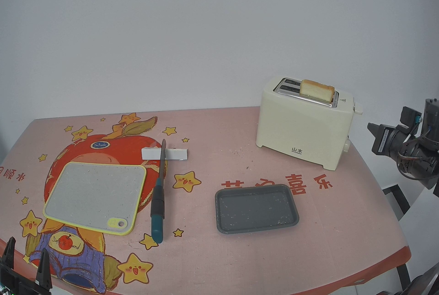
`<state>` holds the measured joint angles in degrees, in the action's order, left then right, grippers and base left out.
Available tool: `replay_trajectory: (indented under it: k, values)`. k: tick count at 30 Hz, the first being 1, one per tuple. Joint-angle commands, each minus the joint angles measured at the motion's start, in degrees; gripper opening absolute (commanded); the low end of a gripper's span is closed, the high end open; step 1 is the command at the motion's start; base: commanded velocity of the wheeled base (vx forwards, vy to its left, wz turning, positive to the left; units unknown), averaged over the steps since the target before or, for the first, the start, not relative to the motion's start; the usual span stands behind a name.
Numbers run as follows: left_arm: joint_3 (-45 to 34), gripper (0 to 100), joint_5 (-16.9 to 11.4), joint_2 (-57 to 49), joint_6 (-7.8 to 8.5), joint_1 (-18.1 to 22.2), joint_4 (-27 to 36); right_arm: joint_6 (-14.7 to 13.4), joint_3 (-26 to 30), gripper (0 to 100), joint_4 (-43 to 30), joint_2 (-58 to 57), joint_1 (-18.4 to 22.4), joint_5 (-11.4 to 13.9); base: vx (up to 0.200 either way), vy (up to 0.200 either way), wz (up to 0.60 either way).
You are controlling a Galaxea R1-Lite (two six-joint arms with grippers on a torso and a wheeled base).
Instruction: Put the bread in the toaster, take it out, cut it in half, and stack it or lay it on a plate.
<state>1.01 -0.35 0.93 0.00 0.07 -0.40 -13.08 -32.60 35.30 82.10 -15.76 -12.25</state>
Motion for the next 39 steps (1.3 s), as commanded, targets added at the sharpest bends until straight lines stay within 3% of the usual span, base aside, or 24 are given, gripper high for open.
replay_trajectory:
  k: [1, 11, 18, 25, 28, 30, 33, 34, 39]
  values:
    - [-1.0, 100, 0.0, -0.4, 0.0, 0.0, 0.1, -0.2, -0.8, 100, -0.1, -3.3, -0.4, 0.2, 0.0, 0.0, 0.0]
    - [-1.0, 100, 0.0, -0.4, 0.0, 0.0, 0.0, 0.0, 0.0, 100, -0.5, -4.1, -2.7, -1.4, 0.0, 0.0, 0.0]
    - [-1.0, 100, 0.0, -0.4, 0.0, 0.0, 0.0, -0.6, 1.0, 100, -0.2, -5.6, -5.7, -1.1, 0.0, 0.0, 0.0]
    - [-1.0, 100, 0.0, -0.4, 0.0, 0.0, 0.1, 0.0, 2.4, 100, -0.3, -8.4, -5.6, -1.1, 0.0, 0.0, 0.0]
    - [-1.0, 100, 0.0, -0.4, 0.0, 0.0, 0.0, 1.7, 2.1, 100, -0.4, -8.8, -5.4, -0.4, 0.0, 0.0, 0.0]
    - [-1.0, 100, 0.0, -0.4, 0.0, 0.0, 0.0, 4.4, 1.7, 100, -0.3, -8.9, -5.3, 2.0, 0.0, 0.0, 0.0]
    - [-1.0, 100, 0.0, -0.4, 0.0, 0.0, 0.1, 6.4, 1.2, 100, -0.4, -8.7, -3.9, 9.3, 0.0, 0.0, 0.0]
    - [-1.0, 100, 0.0, -0.4, 0.0, 0.0, 0.1, 6.4, 1.2, 100, -0.4, -8.7, -3.9, 9.3, 0.0, 0.0, 0.0]
    - [-1.0, 100, 0.0, -0.4, 0.0, 0.0, 0.0, 8.0, -2.2, 100, -0.2, -6.5, 3.1, 25.4, 0.0, 0.0, 0.0]
